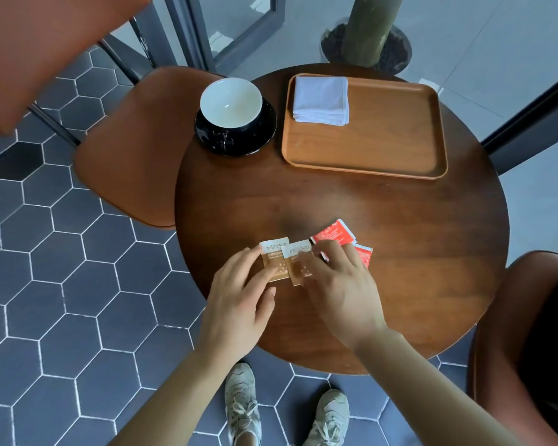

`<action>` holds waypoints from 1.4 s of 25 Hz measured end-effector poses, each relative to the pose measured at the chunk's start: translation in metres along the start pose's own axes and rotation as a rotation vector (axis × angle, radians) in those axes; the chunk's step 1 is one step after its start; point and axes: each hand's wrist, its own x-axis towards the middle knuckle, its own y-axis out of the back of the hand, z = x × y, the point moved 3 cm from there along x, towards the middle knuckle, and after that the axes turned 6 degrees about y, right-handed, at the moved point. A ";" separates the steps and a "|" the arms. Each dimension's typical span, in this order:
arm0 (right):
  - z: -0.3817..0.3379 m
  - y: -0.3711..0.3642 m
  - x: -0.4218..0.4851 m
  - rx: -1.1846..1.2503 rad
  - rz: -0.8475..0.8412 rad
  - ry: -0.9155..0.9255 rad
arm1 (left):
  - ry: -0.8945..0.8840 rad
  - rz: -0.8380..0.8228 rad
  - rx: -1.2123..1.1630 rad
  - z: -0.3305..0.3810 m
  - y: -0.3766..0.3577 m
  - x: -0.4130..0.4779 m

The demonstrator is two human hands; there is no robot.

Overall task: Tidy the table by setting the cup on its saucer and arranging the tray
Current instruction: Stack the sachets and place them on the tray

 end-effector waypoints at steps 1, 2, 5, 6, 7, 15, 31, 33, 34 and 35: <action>0.000 0.001 -0.003 0.008 -0.003 -0.043 | 0.018 0.014 -0.002 0.001 0.000 -0.001; 0.000 0.001 -0.007 0.006 -0.018 -0.079 | 0.024 0.019 0.004 0.002 -0.001 -0.002; -0.006 -0.001 -0.008 0.012 -0.046 -0.105 | 0.024 0.010 0.019 0.006 -0.002 -0.002; -0.009 -0.002 -0.004 0.019 -0.041 -0.097 | 0.025 0.008 0.016 0.006 -0.002 -0.002; -0.013 -0.004 0.001 0.029 -0.039 -0.090 | 0.027 0.010 0.007 0.006 -0.001 -0.002; -0.015 -0.003 0.013 0.213 0.026 -0.224 | 0.134 0.078 -0.154 0.010 0.007 0.000; -0.018 -0.011 0.029 0.343 -0.096 -0.512 | 0.130 0.077 -0.118 0.014 0.006 -0.001; -0.019 -0.012 0.029 0.358 -0.113 -0.545 | 0.129 0.071 -0.106 0.014 0.005 -0.001; -0.018 -0.013 0.029 0.380 -0.115 -0.564 | 0.125 0.064 -0.098 0.014 0.004 -0.002; -0.018 -0.014 0.029 0.420 -0.110 -0.590 | 0.118 0.055 -0.086 0.013 0.003 -0.003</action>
